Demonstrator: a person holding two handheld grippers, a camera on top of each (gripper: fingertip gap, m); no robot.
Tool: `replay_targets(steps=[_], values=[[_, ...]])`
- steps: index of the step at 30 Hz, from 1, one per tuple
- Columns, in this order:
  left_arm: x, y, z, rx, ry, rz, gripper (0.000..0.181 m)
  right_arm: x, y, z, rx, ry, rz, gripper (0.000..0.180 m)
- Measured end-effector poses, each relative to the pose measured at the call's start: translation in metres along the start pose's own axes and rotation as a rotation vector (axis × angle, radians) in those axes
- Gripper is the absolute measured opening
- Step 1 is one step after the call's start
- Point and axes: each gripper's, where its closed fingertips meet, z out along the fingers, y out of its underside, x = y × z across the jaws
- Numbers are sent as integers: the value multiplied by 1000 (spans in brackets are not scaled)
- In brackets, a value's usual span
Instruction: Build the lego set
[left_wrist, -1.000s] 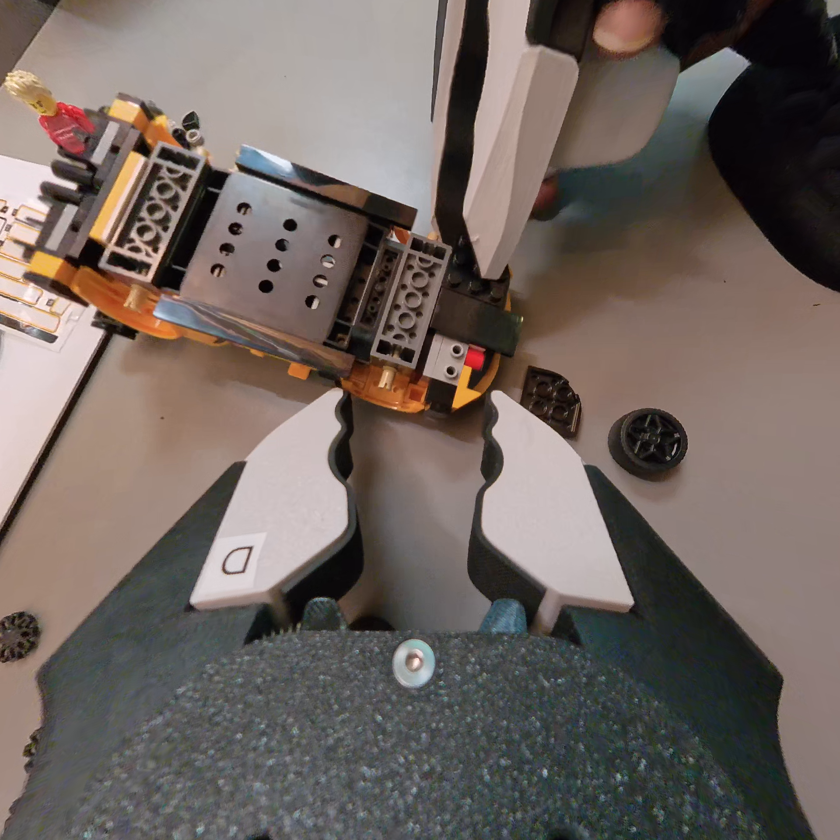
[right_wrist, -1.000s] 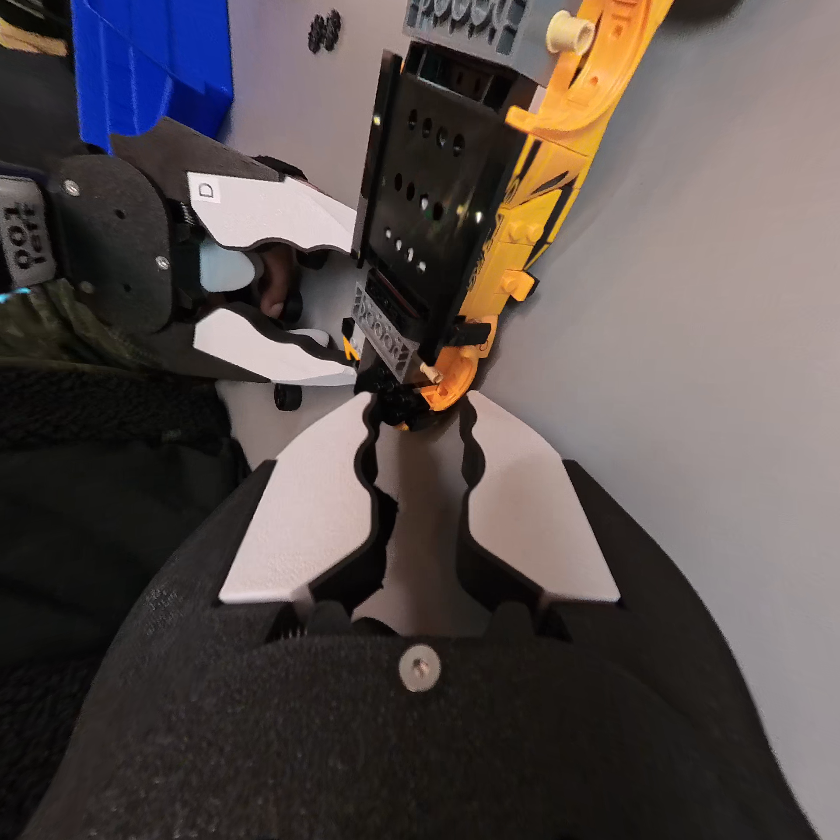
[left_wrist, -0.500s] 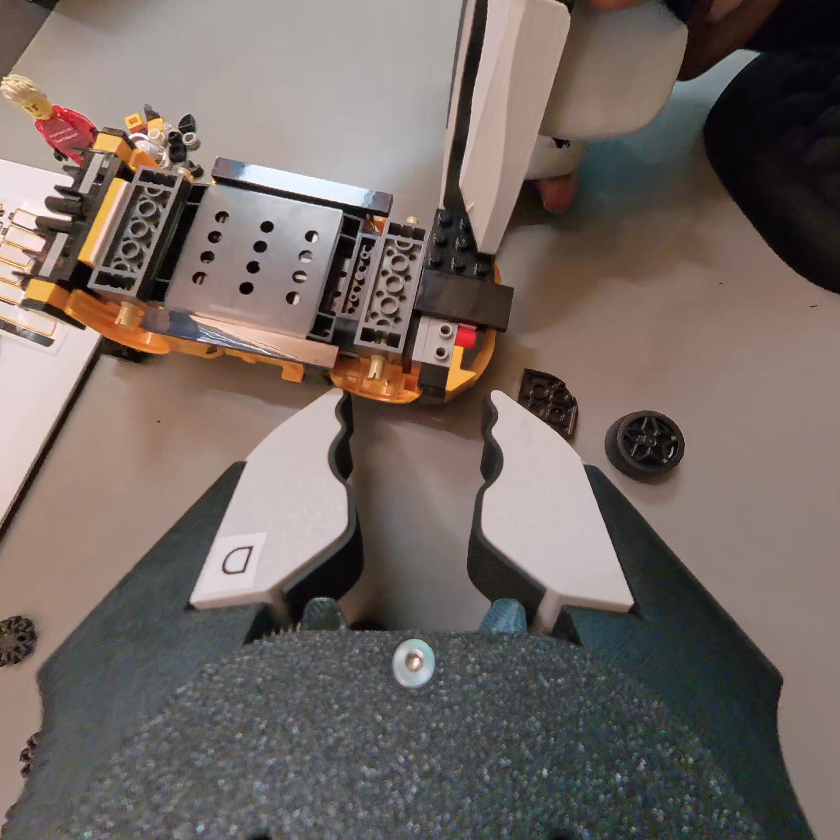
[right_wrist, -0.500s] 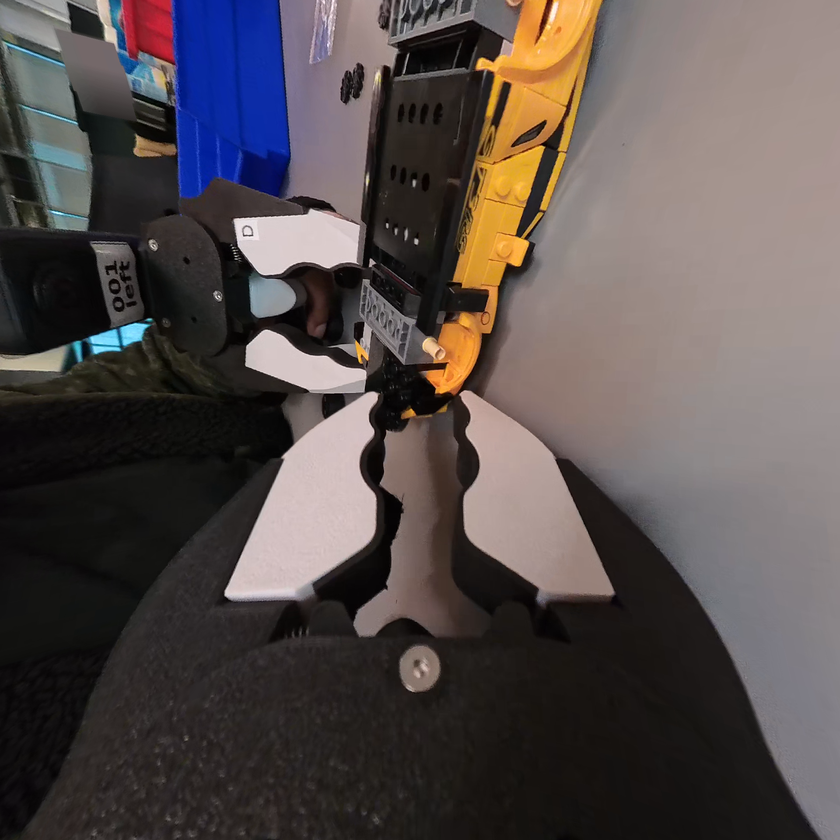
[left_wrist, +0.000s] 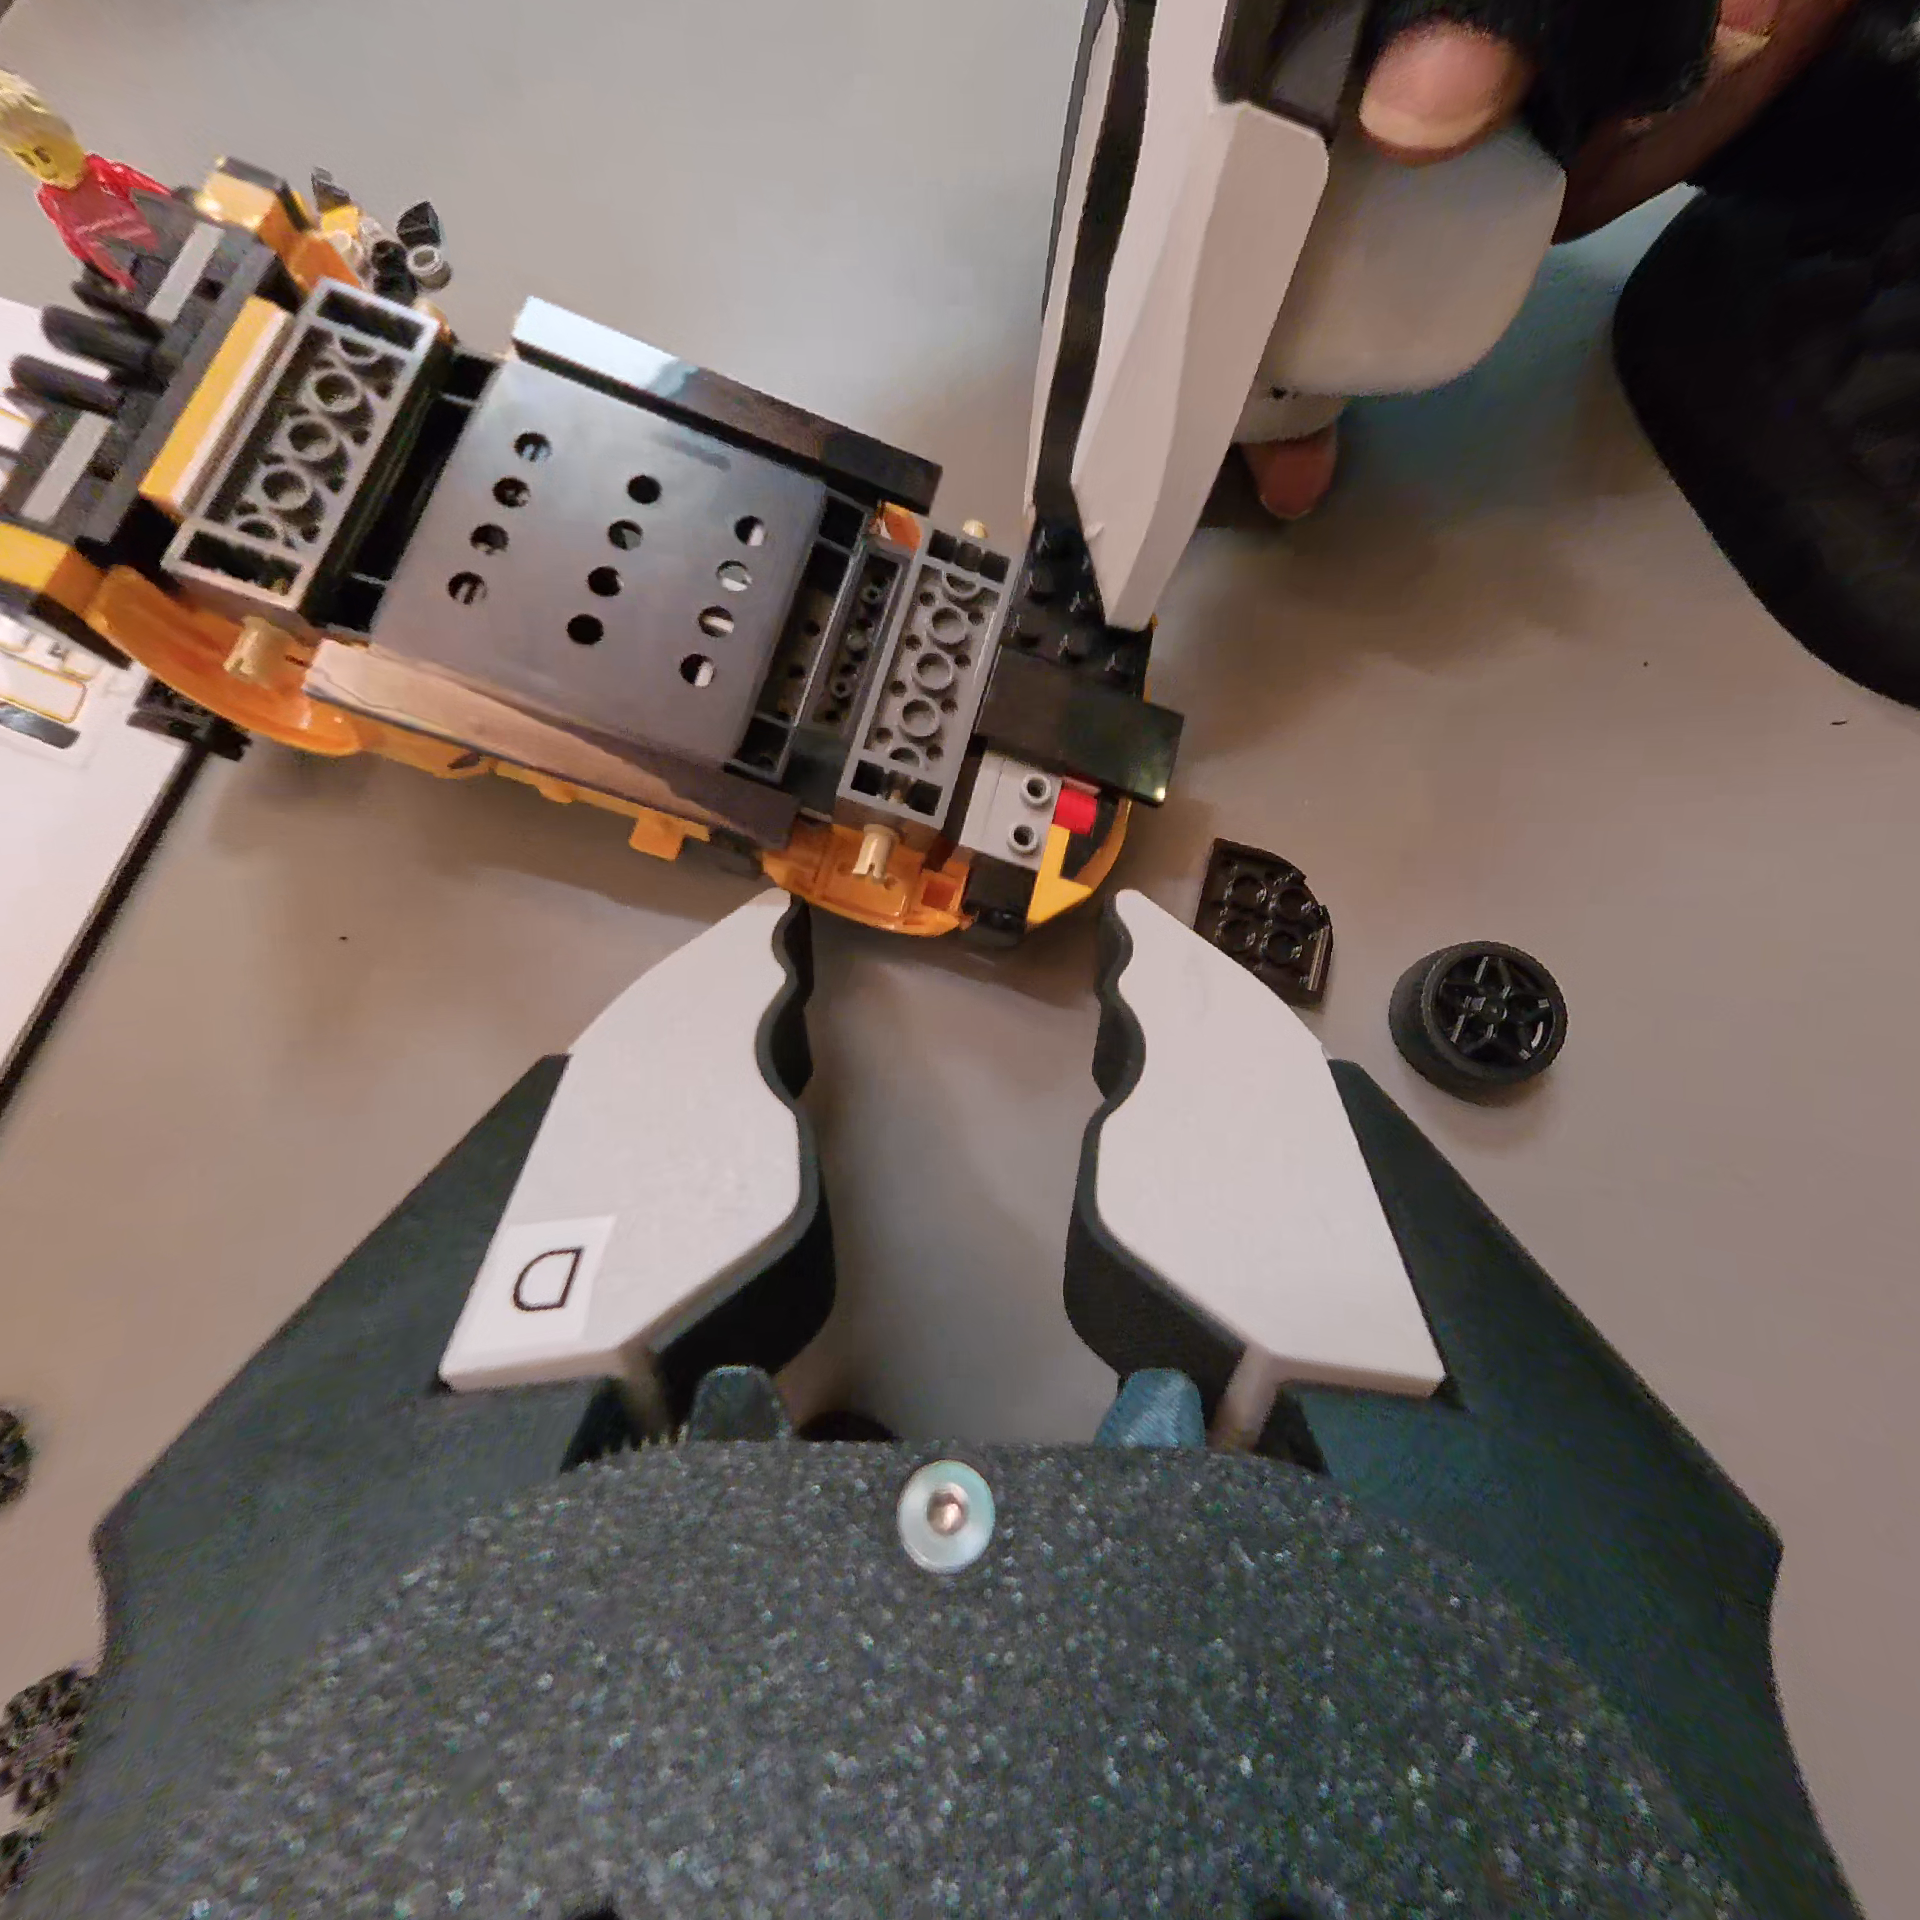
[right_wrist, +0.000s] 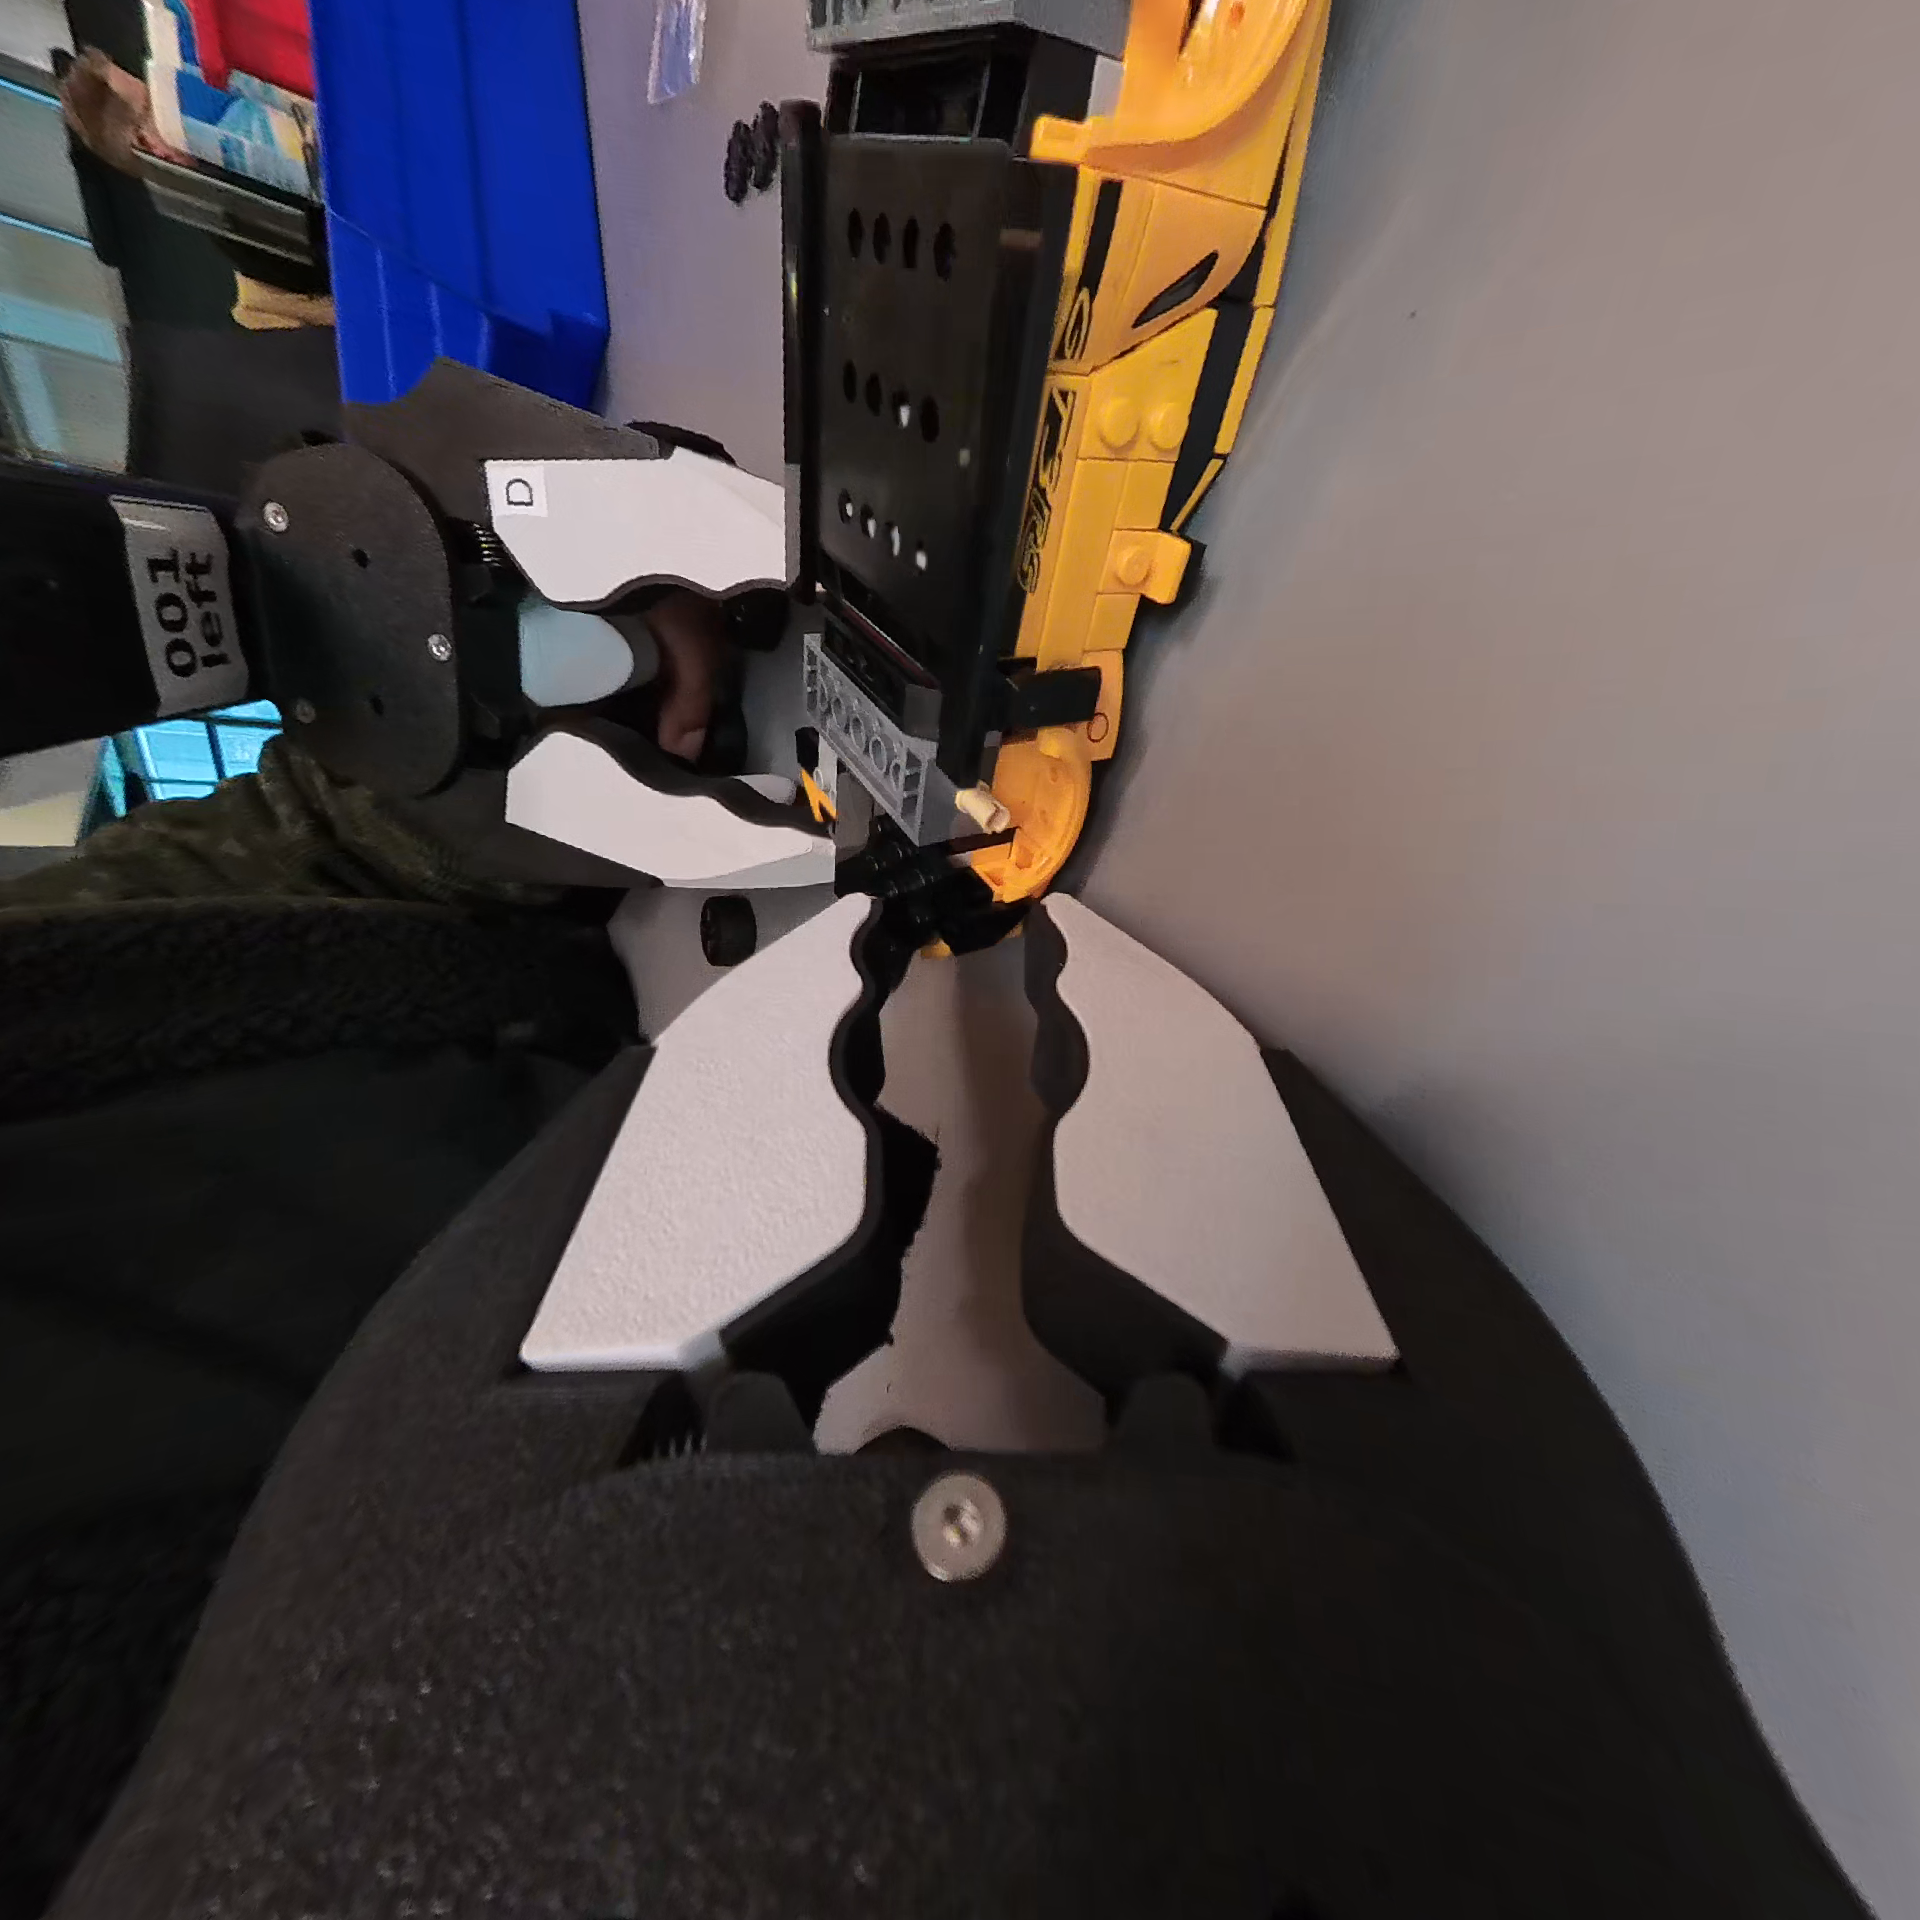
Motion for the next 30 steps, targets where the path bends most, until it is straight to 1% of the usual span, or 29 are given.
replay_targets(steps=[11,12,14,16,18,21,23,25,27,30], values=[[0,0,0,3,4,4,50,-1,-2,-5,35,8,-13,25],[0,-1,0,9,2,7,50,-1,-2,-8,46,11,-29,26],[2,-2,-1,15,11,10,51,-5,2,-15,60,24,-72,35],[5,-4,-2,26,28,13,50,-5,9,-21,74,118,-184,34],[7,-4,-4,22,46,20,50,-13,19,-20,62,220,-355,28],[6,-4,-14,16,36,52,47,-24,34,-3,8,361,-642,22],[9,-3,-21,13,47,80,43,-23,38,10,-40,464,-826,22],[15,-2,-27,8,70,123,41,-20,40,20,-106,533,-968,23],[18,1,-32,-4,75,173,42,-19,42,29,-174,533,-1017,27],[25,7,-38,-29,118,235,42,-17,41,35,-226,515,-961,31]])
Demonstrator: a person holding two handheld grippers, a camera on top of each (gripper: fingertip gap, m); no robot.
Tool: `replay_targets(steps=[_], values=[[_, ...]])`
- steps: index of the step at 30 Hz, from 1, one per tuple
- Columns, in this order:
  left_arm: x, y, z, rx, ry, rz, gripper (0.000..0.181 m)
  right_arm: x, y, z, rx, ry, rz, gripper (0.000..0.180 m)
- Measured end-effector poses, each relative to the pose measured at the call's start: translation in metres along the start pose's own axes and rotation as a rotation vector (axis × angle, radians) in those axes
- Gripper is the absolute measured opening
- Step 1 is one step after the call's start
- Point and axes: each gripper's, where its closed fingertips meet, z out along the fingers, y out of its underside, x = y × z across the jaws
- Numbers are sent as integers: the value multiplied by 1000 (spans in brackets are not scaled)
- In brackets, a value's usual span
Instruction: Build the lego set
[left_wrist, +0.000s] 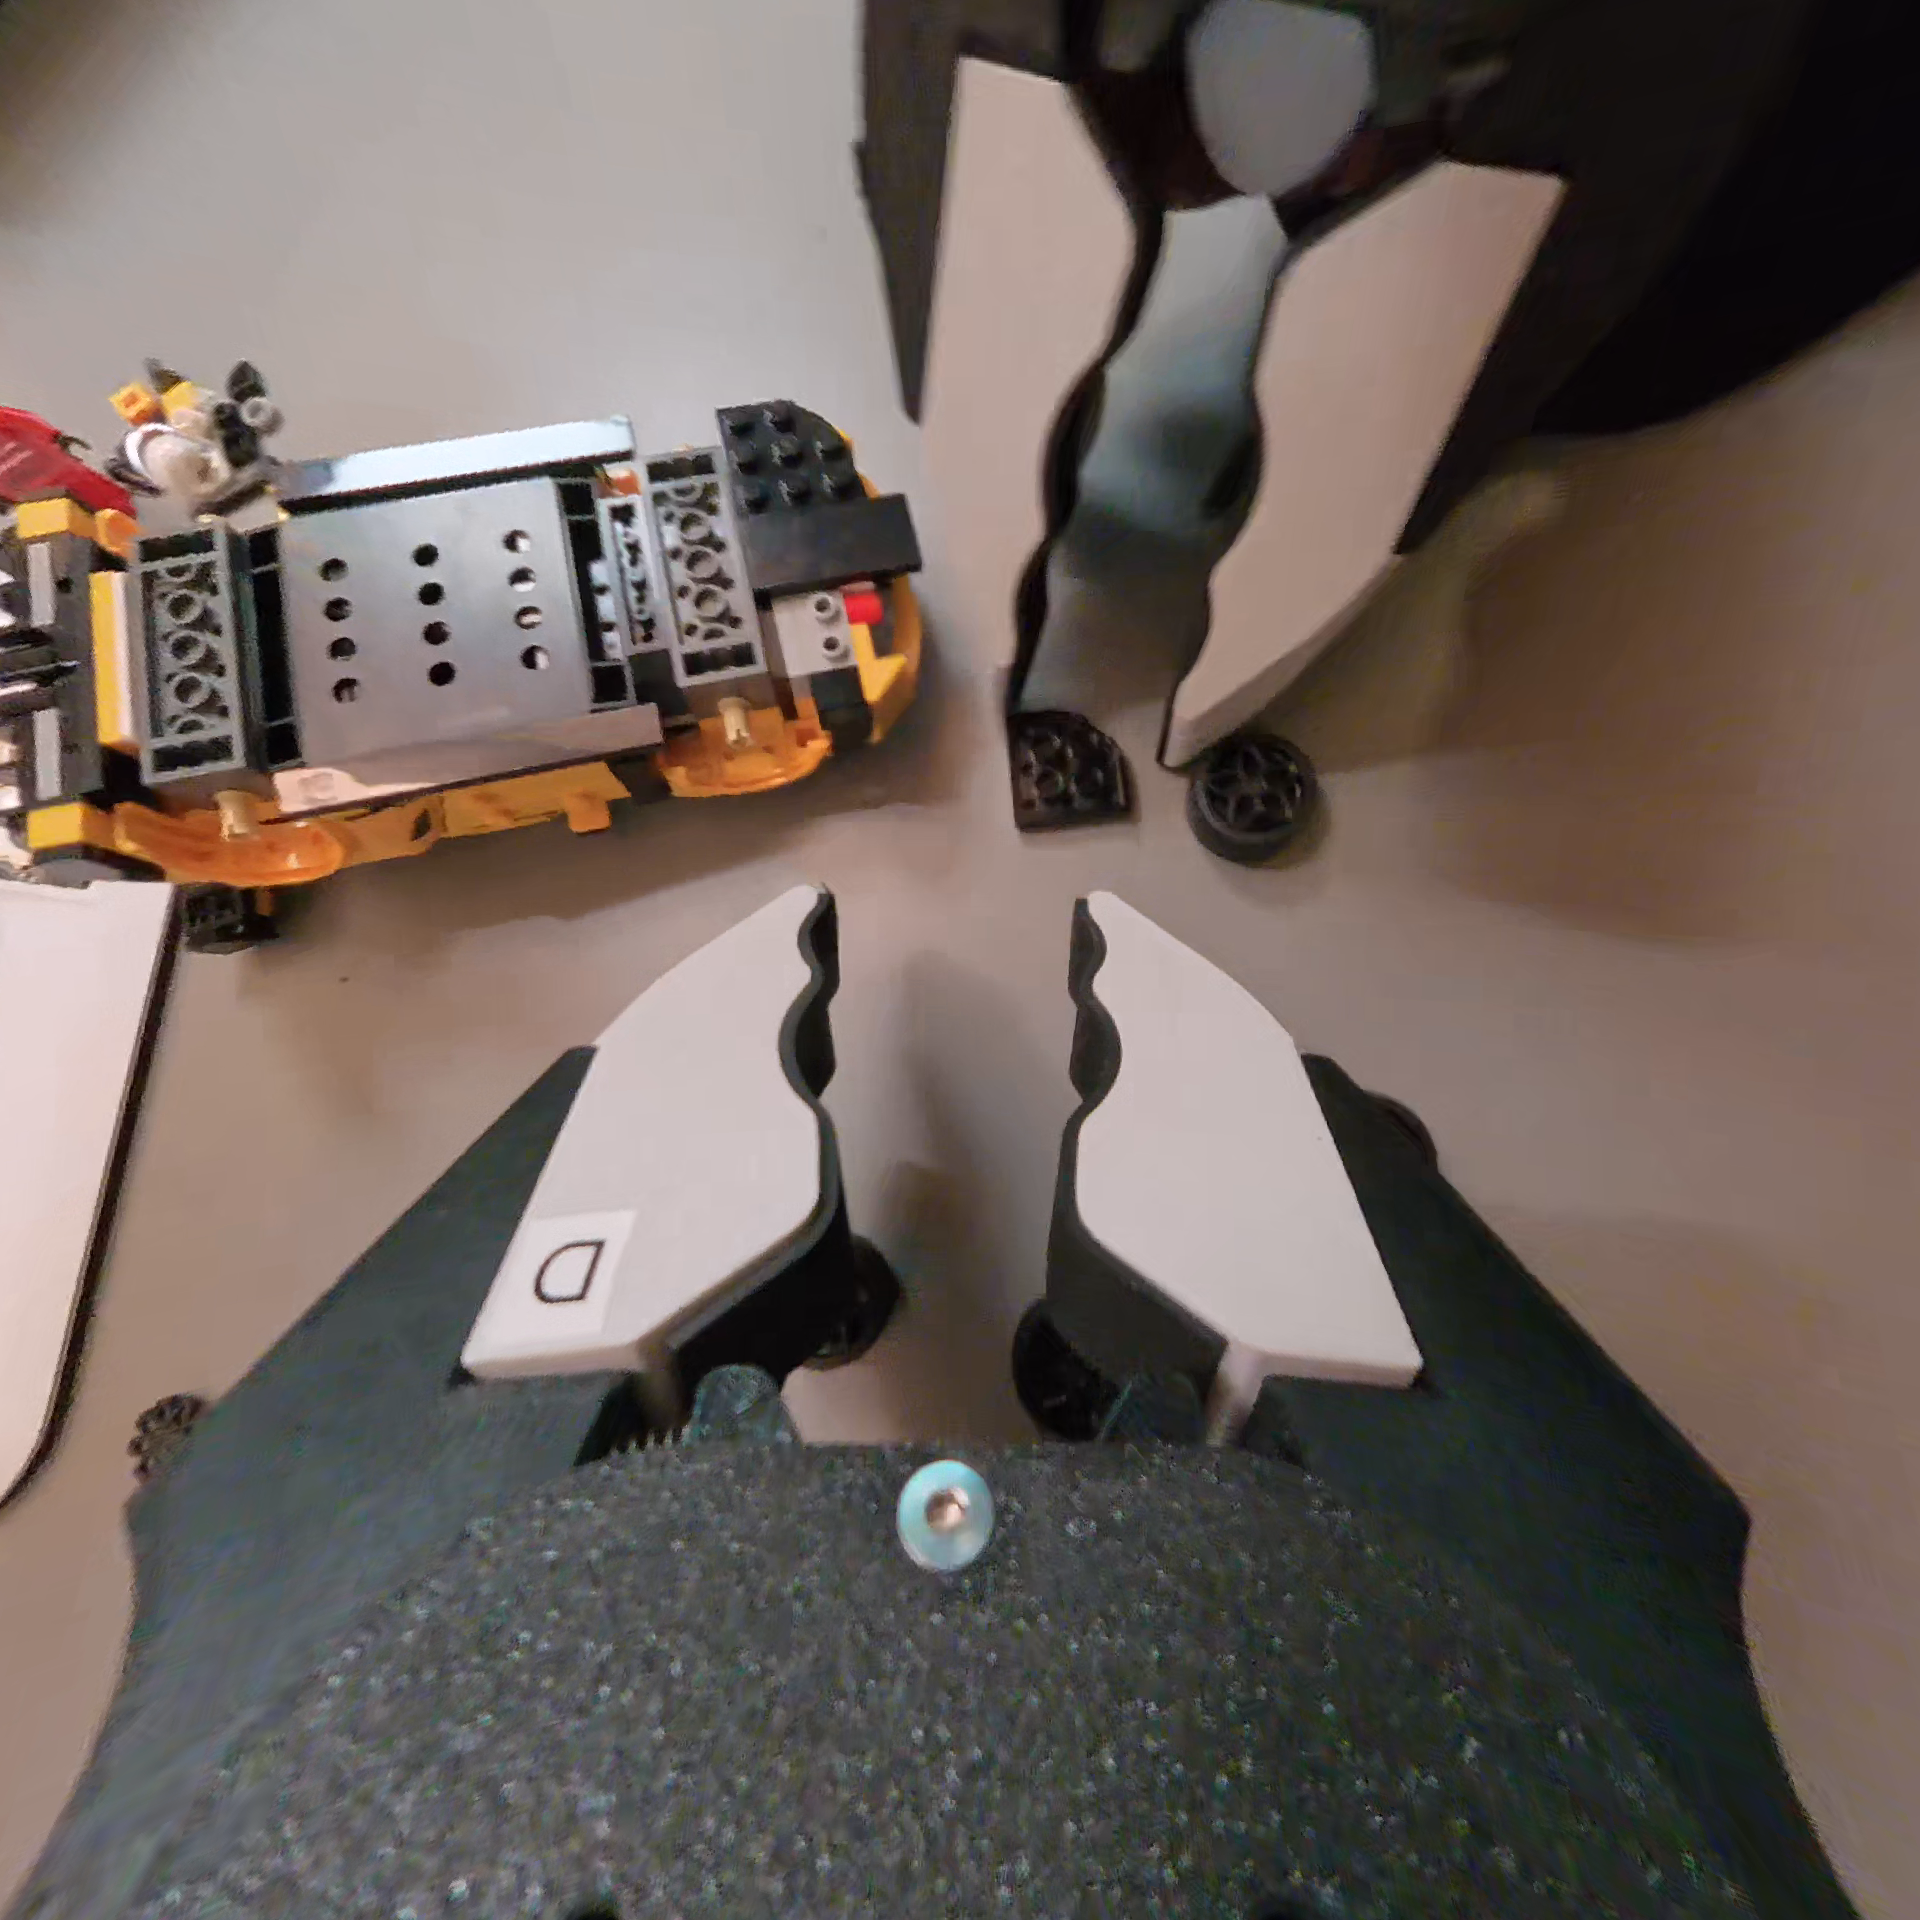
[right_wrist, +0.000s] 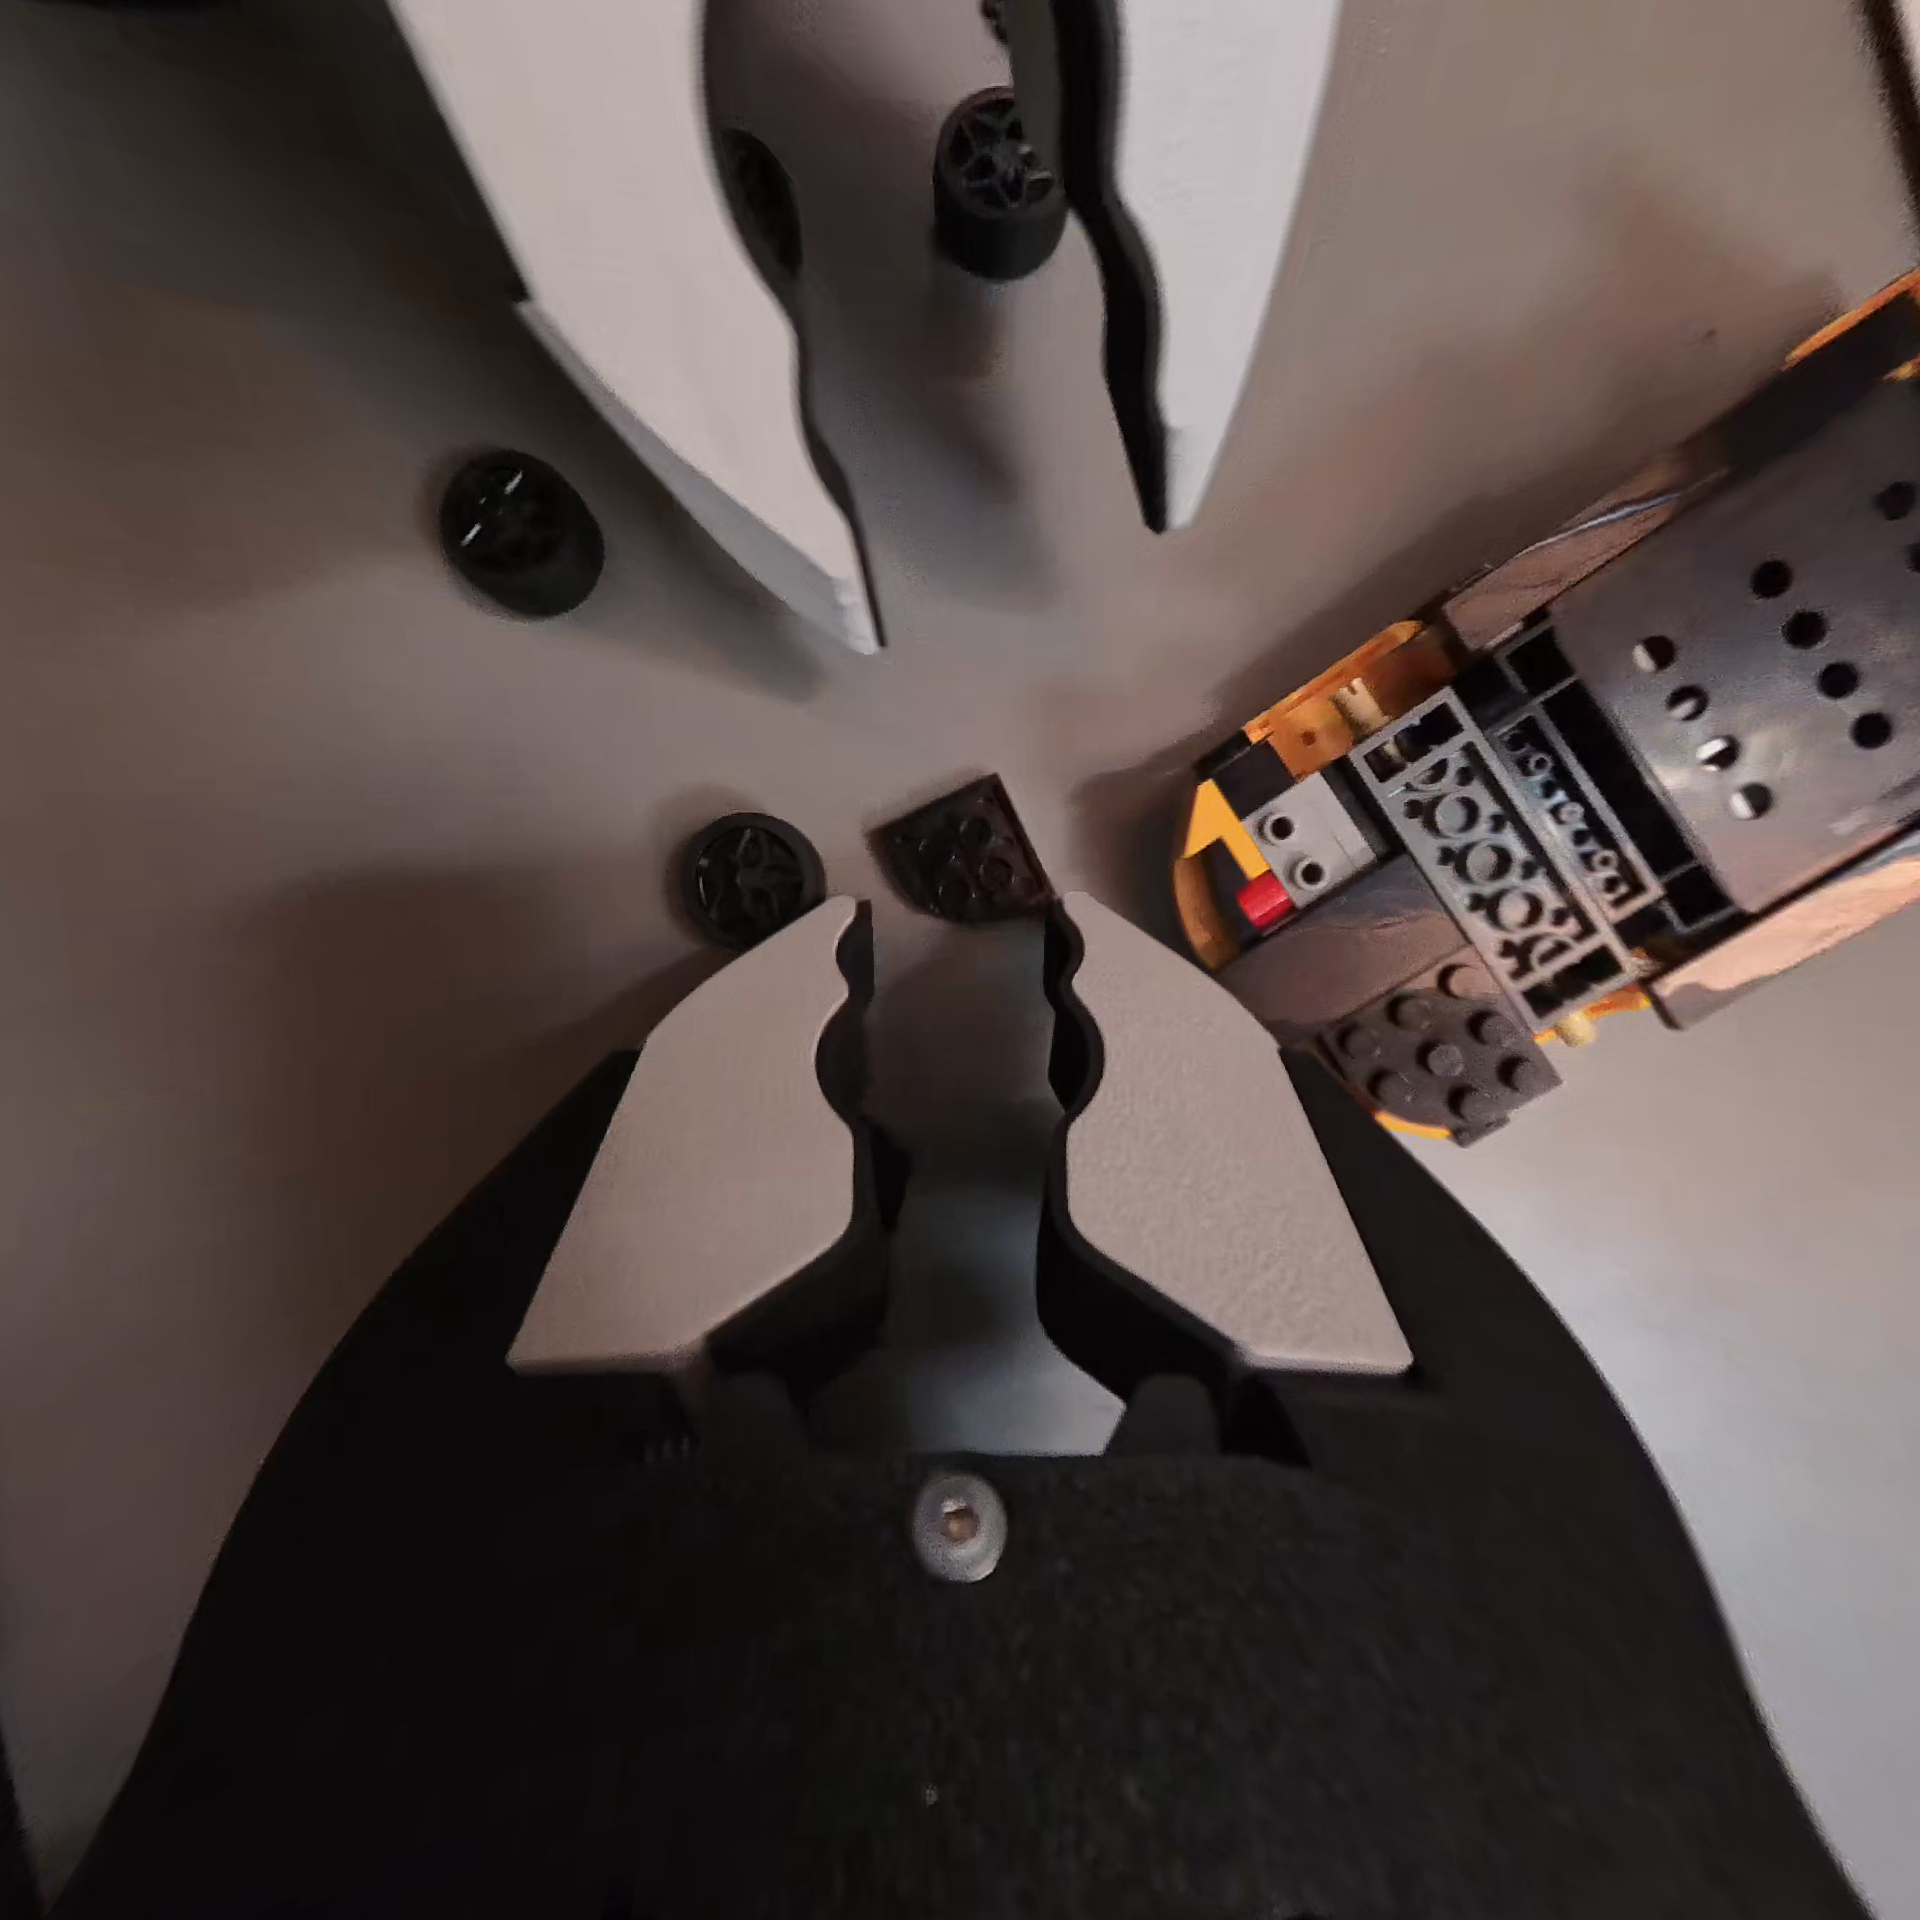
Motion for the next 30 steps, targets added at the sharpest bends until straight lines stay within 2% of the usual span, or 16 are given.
replay_targets(steps=[5,11,12,13,15,18,22,26,28,30], values=[[11,7,-9,9,68,38,38,-1,-4,3,-1,-22,-1,33],[23,3,-13,64,119,113,37,-3,-10,6,22,-23,-4,23],[25,3,-12,65,125,126,36,-2,-10,6,31,-19,3,15],[26,2,-12,68,126,139,36,-2,-12,4,51,-23,18,0],[28,1,-9,74,116,161,35,-5,-13,0,71,-63,77,0],[22,9,0,17,69,174,33,1,-15,-5,94,-21,61,0],[13,12,6,-7,38,129,35,-2,-16,-3,79,3,28,19],[9,11,16,-46,41,31,40,-6,-17,-9,126,-8,69,21],[9,12,17,-60,58,-11,26,-6,-17,-17,168,-2,101,20],[9,12,17,-60,70,-43,25,-6,-17,-26,216,4,126,19]])
